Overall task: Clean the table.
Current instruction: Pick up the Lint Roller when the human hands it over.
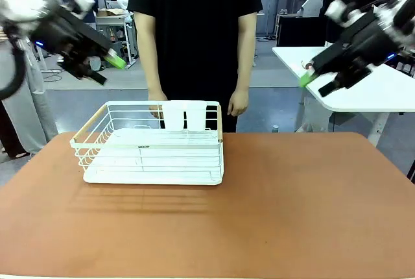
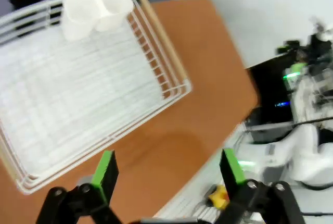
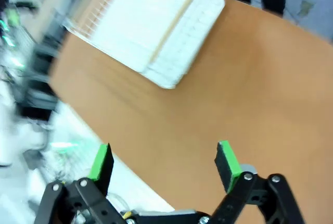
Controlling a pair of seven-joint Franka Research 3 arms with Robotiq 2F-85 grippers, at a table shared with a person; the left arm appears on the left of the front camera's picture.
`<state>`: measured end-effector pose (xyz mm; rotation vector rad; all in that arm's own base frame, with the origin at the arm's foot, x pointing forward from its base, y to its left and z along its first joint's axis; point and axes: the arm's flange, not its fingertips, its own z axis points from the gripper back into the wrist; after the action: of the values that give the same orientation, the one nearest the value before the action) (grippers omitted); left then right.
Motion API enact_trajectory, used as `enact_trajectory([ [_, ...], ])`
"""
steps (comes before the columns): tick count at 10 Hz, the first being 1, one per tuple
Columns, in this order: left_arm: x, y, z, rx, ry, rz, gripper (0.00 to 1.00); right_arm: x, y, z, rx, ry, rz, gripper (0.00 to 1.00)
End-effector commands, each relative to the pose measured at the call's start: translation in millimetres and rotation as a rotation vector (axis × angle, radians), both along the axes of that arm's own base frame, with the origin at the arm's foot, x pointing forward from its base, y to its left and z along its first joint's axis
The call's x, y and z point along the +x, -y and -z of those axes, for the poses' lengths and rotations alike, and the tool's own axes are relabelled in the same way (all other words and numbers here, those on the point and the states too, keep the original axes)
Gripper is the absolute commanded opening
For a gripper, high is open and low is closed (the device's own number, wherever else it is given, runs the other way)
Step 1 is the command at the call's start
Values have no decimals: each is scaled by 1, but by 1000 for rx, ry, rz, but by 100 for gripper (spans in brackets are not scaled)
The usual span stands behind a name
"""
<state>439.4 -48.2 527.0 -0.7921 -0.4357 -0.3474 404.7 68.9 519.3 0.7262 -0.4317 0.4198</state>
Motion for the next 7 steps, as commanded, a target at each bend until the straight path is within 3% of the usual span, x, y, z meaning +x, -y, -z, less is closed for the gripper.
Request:
enact_trajectory([
  [1,18,-71,9,-189,-141,-121,100,10,58,4,238,-156,118,100],
  [4,1,-154,12,-312,-164,-235,100,-2,142,8,457,-231,261,100],
  [6,-10,-221,10,-443,-167,-392,100,-12,208,27,551,-299,369,100],
  [7,-12,-243,13,-411,-267,-432,100,-15,228,33,548,-321,388,100],
])
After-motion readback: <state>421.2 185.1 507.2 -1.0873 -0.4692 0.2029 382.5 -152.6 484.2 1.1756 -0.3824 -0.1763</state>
